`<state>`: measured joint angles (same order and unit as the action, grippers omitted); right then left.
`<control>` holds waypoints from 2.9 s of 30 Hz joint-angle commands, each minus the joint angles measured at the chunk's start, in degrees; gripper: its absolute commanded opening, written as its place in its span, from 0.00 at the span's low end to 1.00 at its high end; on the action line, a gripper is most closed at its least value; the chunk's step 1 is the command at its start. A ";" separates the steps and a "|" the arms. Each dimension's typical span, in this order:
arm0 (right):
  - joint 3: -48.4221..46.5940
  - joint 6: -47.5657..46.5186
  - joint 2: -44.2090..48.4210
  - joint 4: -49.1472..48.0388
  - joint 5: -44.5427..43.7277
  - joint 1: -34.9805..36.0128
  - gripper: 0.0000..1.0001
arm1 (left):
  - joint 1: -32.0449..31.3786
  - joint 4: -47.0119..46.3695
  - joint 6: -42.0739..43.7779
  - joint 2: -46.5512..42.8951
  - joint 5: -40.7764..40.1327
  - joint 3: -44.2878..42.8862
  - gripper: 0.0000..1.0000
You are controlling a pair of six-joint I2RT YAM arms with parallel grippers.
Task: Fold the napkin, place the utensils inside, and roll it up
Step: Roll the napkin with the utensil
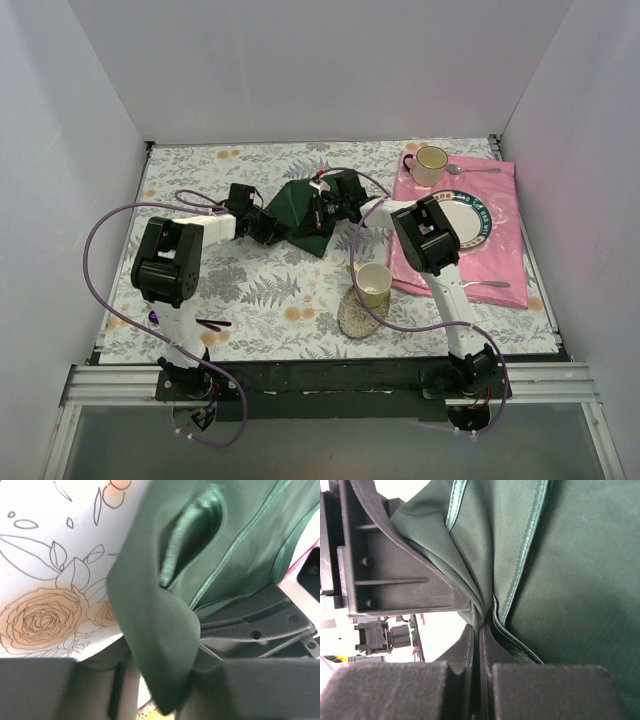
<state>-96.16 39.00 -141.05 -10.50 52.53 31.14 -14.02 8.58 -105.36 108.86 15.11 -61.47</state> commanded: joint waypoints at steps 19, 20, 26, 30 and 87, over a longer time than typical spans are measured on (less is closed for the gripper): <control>-17.40 -37.59 8.07 39.94 -30.00 4.36 0.51 | -0.30 14.00 8.94 5.04 -0.62 -7.96 0.00; -17.22 -38.55 9.82 39.86 -31.69 4.98 0.54 | -0.30 15.40 9.55 5.13 -0.61 -9.01 0.00; -13.37 -46.55 15.62 36.89 -47.07 12.27 0.60 | -0.30 19.63 11.14 5.66 -0.17 -11.39 0.00; -7.05 -49.81 18.70 31.18 -52.18 16.14 0.61 | -0.22 21.39 12.11 6.63 0.62 -13.58 0.00; -1.30 -32.24 3.52 20.51 -15.30 8.16 0.01 | 3.56 15.51 20.02 -7.78 0.98 -5.51 0.55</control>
<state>-94.39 -0.32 -130.28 2.66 22.33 42.02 -10.57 25.12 -87.94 108.31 20.67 -68.93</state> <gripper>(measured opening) 0.046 0.538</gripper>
